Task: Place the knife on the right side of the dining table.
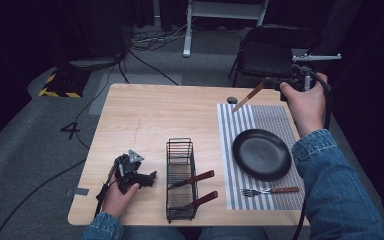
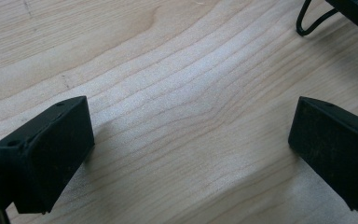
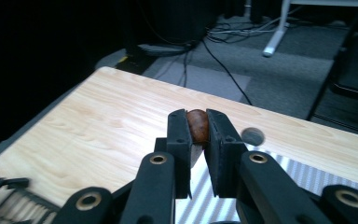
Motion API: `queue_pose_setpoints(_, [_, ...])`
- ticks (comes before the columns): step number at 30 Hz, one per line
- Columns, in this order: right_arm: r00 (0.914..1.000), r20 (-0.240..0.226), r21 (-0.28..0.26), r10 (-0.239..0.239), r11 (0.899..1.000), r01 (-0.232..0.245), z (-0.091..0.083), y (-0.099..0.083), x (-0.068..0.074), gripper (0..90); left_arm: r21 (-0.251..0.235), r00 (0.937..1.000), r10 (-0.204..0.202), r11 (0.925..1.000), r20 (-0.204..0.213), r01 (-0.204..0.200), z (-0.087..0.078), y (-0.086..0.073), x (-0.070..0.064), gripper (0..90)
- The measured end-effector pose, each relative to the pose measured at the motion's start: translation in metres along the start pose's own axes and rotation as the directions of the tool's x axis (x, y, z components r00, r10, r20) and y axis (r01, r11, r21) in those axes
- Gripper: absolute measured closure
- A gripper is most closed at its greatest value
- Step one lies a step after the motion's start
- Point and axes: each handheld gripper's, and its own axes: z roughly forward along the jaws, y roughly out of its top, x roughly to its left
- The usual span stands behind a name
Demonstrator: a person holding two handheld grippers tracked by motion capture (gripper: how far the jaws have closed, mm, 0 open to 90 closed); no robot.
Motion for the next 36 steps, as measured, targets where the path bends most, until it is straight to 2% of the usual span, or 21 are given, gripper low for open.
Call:
queue_pose_setpoints(5, [0.9994,0.021,0.005,0.029,1.000,-0.029,0.012,-0.006,-0.018,80.6,-0.001,1.0000,-0.001,1.0000,0.000,0.001,0.000,0.000,0.000,0.2])
queue_pose_setpoints(10, [0.9986,0.047,0.032,0.023,0.999,-0.024,0.025,-0.014,-0.029,80.6,-0.001,1.0000,0.000,1.0000,0.000,0.000,0.000,0.000,0.000,0.2])
queue_pose_setpoints(12, [0.9986,0.044,0.033,0.030,0.999,-0.031,0.030,-0.017,-0.032,80.6,-0.001,1.0000,0.000,1.0000,0.000,0.000,0.000,0.000,0.000,0.2])
queue_pose_setpoints(14, [0.9985,0.045,0.036,0.030,0.999,-0.032,0.032,-0.017,-0.033,80.6,-0.001,1.0000,0.000,1.0000,0.000,0.000,0.000,0.000,0.000,0.2])
queue_pose_setpoints(16, [0.9984,0.052,0.051,0.021,0.998,-0.024,0.043,-0.022,-0.034,80.6,-0.001,1.0000,0.000,1.0000,0.000,0.000,0.000,0.000,0.000,0.2])
queue_pose_setpoints(23, [0.9986,0.042,0.066,0.031,0.997,-0.034,0.065,-0.033,-0.036,80.6,-0.001,1.0000,0.000,1.0000,0.000,0.000,0.000,0.000,0.000,0.2])
queue_pose_setpoints(25, [0.9982,0.049,0.084,0.034,0.996,-0.038,0.074,-0.038,-0.039,80.5,-0.002,1.0000,-0.004,1.0000,0.000,0.004,0.000,0.000,0.000,0.2])
queue_pose_setpoints(32, [0.9968,0.065,0.106,0.046,0.993,-0.052,0.083,-0.041,-0.043,80.5,-0.002,1.0000,-0.002,1.0000,0.000,0.002,0.000,0.000,0.000,0.2])
queue_pose_setpoints(36, [0.9948,0.095,0.133,0.037,0.990,-0.050,0.085,-0.044,-0.045,80.5,-0.002,1.0000,-0.001,1.0000,0.000,0.001,0.000,0.000,0.000,0.2])
